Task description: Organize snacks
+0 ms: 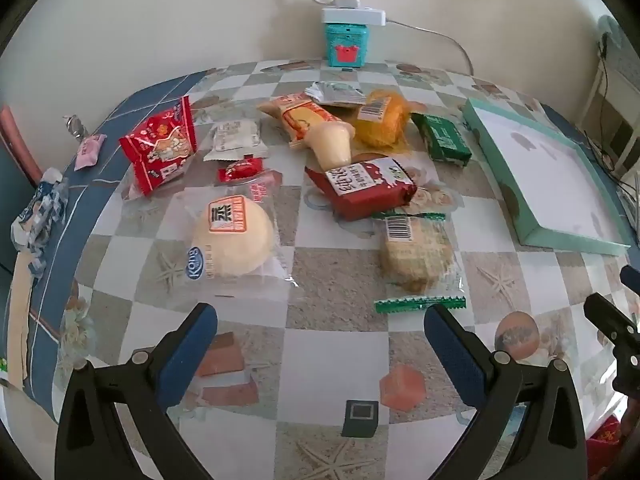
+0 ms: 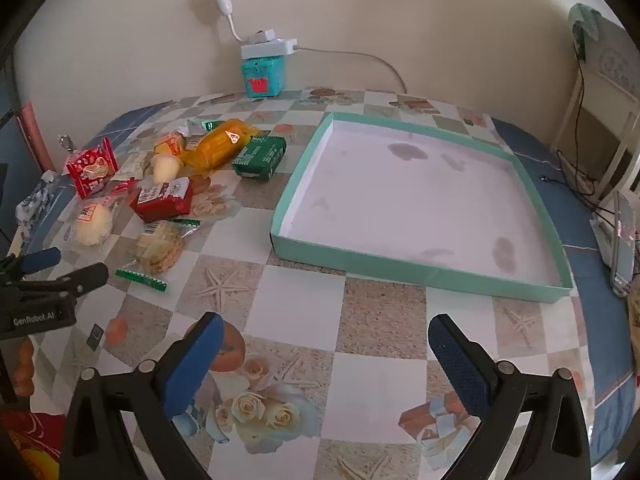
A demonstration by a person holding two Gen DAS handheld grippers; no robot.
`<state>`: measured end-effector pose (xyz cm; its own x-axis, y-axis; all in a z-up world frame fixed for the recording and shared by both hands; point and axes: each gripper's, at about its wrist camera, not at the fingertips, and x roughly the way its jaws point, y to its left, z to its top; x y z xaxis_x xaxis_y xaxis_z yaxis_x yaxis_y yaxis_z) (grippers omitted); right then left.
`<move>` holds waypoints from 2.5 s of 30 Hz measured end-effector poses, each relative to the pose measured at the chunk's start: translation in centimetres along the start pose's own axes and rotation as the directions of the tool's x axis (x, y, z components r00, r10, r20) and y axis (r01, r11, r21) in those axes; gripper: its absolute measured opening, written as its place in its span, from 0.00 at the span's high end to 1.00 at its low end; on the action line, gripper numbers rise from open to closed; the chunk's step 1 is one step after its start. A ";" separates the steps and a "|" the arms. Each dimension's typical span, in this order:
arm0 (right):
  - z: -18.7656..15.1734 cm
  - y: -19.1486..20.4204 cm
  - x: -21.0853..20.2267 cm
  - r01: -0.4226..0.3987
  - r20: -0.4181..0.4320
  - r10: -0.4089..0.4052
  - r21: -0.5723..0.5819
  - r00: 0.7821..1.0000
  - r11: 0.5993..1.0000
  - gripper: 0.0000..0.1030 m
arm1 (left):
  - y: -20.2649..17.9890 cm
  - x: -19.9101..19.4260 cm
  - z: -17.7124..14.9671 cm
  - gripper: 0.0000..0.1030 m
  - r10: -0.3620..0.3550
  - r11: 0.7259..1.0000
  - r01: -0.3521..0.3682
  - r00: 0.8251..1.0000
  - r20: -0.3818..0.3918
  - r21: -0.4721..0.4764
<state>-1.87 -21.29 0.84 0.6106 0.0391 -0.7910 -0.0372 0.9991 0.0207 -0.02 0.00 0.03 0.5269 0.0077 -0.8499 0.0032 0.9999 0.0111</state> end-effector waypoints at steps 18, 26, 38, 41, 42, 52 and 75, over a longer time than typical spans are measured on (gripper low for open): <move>0.0 0.8 1.3 0.000 -0.005 0.000 -0.010 1.000 1.000 0.00 | -0.4 -0.2 0.1 0.00 0.016 0.999 -0.016 1.000 0.019 0.029; -0.1 0.6 1.3 0.003 -0.006 -0.003 -0.006 1.000 1.000 0.00 | -0.6 -0.4 0.0 0.00 0.026 0.999 -0.027 0.999 0.031 0.037; -0.1 0.6 1.4 0.007 -0.013 -0.007 -0.010 1.000 1.000 0.00 | -0.8 -0.4 -0.1 0.00 0.029 0.999 -0.031 0.999 0.033 0.040; -0.1 0.6 1.4 0.009 -0.014 -0.009 -0.012 1.000 1.000 0.00 | -0.8 -0.4 -0.1 0.00 0.030 0.999 -0.031 0.999 0.033 0.039; -0.1 0.6 1.5 0.008 -0.014 -0.009 -0.014 1.000 1.000 0.00 | -0.8 -0.4 -0.1 0.00 0.030 0.999 -0.031 0.999 0.033 0.039; -0.1 0.7 1.5 0.013 -0.020 -0.013 -0.021 1.000 1.000 0.00 | -0.9 -0.4 -0.1 0.00 0.031 0.999 -0.032 0.999 0.034 0.040; -0.1 0.8 1.4 0.020 -0.021 -0.021 -0.029 1.000 0.999 0.00 | -1.1 -0.4 -0.1 0.00 0.032 0.998 -0.034 0.999 0.039 0.049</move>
<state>-1.12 -20.39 -0.35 0.5948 0.0182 -0.8037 -0.0476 0.9988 -0.0126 -0.34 -1.08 0.32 0.5594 0.0396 -0.8280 0.0267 0.9975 0.0657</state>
